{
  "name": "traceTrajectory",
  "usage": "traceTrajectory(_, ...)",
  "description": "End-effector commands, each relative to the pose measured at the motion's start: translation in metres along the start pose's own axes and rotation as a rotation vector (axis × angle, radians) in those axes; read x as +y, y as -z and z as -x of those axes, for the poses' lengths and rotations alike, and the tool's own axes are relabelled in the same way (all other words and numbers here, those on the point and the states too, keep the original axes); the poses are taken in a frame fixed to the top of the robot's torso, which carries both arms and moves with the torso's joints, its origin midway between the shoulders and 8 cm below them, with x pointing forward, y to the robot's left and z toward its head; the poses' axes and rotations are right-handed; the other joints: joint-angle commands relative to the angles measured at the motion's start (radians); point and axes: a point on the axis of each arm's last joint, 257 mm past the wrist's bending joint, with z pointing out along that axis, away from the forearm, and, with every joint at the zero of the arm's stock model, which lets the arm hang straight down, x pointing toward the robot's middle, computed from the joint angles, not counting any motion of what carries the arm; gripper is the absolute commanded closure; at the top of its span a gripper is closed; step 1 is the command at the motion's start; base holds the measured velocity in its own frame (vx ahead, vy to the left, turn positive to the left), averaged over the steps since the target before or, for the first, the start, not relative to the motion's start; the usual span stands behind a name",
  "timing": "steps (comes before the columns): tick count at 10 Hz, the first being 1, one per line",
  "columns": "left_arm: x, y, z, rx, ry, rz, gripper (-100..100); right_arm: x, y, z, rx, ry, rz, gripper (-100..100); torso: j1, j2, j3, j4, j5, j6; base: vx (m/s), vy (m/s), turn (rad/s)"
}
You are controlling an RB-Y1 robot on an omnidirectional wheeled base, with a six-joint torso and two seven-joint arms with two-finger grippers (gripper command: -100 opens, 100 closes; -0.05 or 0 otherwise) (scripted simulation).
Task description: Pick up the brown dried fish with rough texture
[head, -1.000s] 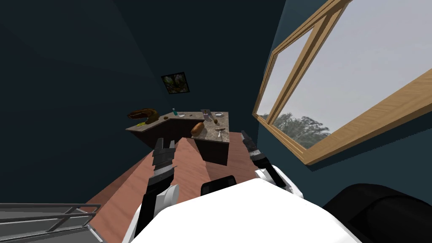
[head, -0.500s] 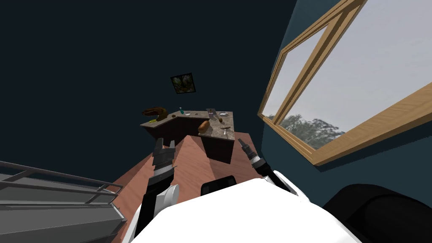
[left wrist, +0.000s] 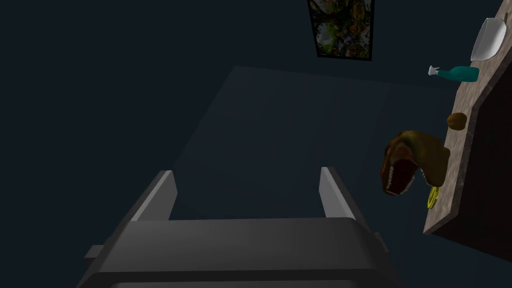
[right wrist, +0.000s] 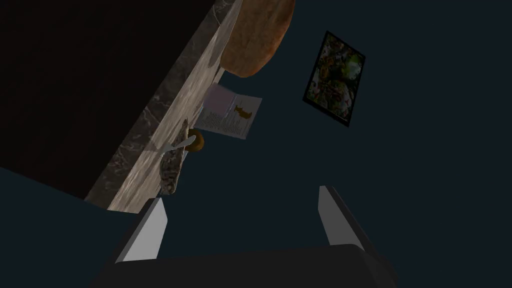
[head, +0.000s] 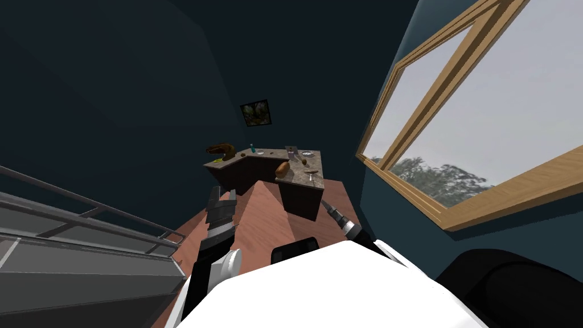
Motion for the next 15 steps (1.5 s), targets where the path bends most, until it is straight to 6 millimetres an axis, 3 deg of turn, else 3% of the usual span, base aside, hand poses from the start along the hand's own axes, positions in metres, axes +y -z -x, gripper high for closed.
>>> traceTrajectory(1, 0.0, 0.0, 0.0, 0.0, 0.0, 0.0, 0, -0.018, 0.009, -0.012, 0.055, 0.027, -0.033, -100, 0.0, 0.0, 0.0, 0.0, 0.0, 0.0, 0.001, 0.088, 0.086)
traceTrajectory(2, 0.0, 0.0, 0.0, 0.0, 0.0, 0.0, 0, -0.037, 0.025, -0.034, 0.122, 0.039, -0.076, -100, -0.001, -0.001, 0.0, 0.0, 0.0, 0.0, 0.024, 0.109, 0.186)
traceTrajectory(3, 0.0, 0.0, 0.0, 0.0, 0.0, 0.0, 0, -0.047, 0.031, -0.033, 0.144, 0.059, -0.095, -100, 0.0, -0.002, -0.001, 0.0, 0.0, 0.0, 0.028, 0.083, 0.086)
traceTrajectory(4, 0.0, 0.0, 0.0, 0.0, 0.0, 0.0, 0, -0.061, 0.049, -0.053, 0.215, 0.074, -0.129, -100, -0.002, -0.002, -0.001, 0.0, 0.0, 0.0, 0.043, 0.091, 0.202)
traceTrajectory(5, 0.0, 0.0, 0.0, 0.0, 0.0, 0.0, 0, -0.076, 0.058, -0.051, 0.238, 0.095, -0.159, -100, -0.001, -0.003, -0.002, -0.001, 0.0, 0.0, 0.042, 0.078, 0.098)
traceTrajectory(6, 0.0, 0.0, 0.0, 0.0, 0.0, 0.0, 0, -0.096, 0.083, -0.07, 0.31, 0.108, -0.207, -100, -0.002, -0.003, -0.002, -0.001, 0.0, 0.0, 0.058, 0.105, 0.215)
traceTrajectory(7, 0.0, 0.0, 0.0, 0.0, 0.0, 0.0, 0, -0.106, 0.09, -0.067, 0.333, 0.132, -0.224, -100, -0.001, -0.004, -0.002, -0.001, 0.0, 0.0, 0.048, 0.085, 0.1)
traceTrajectory(8, 0.0, 0.0, 0.0, 0.0, 0.0, 0.0, 0, -0.126, 0.12, -0.085, 0.405, 0.141, -0.279, -100, -0.002, -0.003, -0.002, -0.001, 0.0, 0.0, 0.042, 0.103, 0.22)
traceTrajectory(9, 0.0, 0.0, 0.0, 0.0, 0.0, 0.0, 0, -0.133, 0.126, -0.079, 0.427, 0.166, -0.29, -100, -0.001, -0.003, -0.002, -0.001, 0.0, 0.0, 0.044, 0.087, 0.091)
traceTrajectory(10, 0.0, 0.0, 0.0, 0.0, 0.0, 0.0, 0, -0.144, 0.155, -0.095, 0.501, 0.177, -0.325, -100, -0.002, -0.003, -0.002, -0.001, 0.0, 0.001, 0.073, 0.101, 0.202)
traceTrajectory(11, 0.0, 0.0, 0.0, 0.0, 0.0, 0.0, 0, -0.159, 0.167, -0.087, 0.524, 0.202, -0.357, -100, -0.001, -0.004, -0.002, -0.001, 0.0, 0.0, 0.072, 0.081, 0.125)
traceTrajectory(12, 0.0, 0.0, 0.0, 0.0, 0.0, 0.0, 0, -0.161, 0.17, -0.083, 0.538, 0.218, -0.36, -100, -0.002, -0.004, -0.003, -0.001, 0.0, 0.0, 0.03, 0.032, -0.013)
traceTrajectory(13, 0.0, 0.0, 0.0, 0.0, 0.0, 0.0, 0, -0.18, 0.21, -0.092, 0.622, 0.237, -0.419, -100, -0.005, -0.003, -0.002, 0.0, 0.0, 0.001, 0.042, 0.065, 0.246)
traceTrajectory(14, 0.0, 0.0, 0.0, 0.0, 0.0, 0.0, 0, -0.186, 0.216, -0.083, 0.642, 0.262, -0.428, -100, -0.003, -0.003, -0.002, 0.0, -0.001, 0.0, 0.056, 0.076, 0.136)
traceTrajectory(15, 0.0, 0.0, 0.0, 0.0, 0.0, 0.0, 0, -0.195, 0.252, -0.095, 0.715, 0.265, -0.471, -100, -0.002, -0.003, -0.002, -0.001, 0.0, 0.001, 0.063, 0.101, 0.216)
